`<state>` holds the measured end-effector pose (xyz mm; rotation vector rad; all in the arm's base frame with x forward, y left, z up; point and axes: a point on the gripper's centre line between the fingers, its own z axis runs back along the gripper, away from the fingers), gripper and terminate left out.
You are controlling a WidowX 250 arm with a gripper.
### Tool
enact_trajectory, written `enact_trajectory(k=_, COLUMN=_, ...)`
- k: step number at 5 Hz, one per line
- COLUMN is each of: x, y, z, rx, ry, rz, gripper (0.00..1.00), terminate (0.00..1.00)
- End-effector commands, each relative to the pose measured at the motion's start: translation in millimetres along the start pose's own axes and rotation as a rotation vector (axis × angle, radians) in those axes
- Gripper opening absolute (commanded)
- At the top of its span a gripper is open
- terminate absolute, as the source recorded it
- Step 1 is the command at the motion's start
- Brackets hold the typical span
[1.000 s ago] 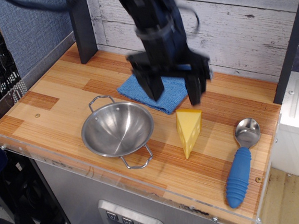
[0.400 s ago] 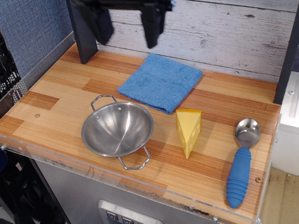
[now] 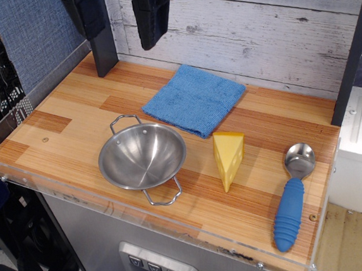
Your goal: Move the cheese to the right of the bowl.
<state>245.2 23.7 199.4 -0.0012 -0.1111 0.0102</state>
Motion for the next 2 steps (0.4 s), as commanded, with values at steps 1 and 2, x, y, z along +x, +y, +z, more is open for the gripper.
enact_trajectory(k=1, x=-3.8, y=11.8, z=18.1, rx=-0.018, ry=-0.017, rz=-0.076, gripper=1.0, terminate=0.0)
enact_trajectory(k=2, x=-3.8, y=11.8, z=18.1, rx=-0.018, ry=-0.017, rz=-0.076, gripper=1.0, terminate=1.0)
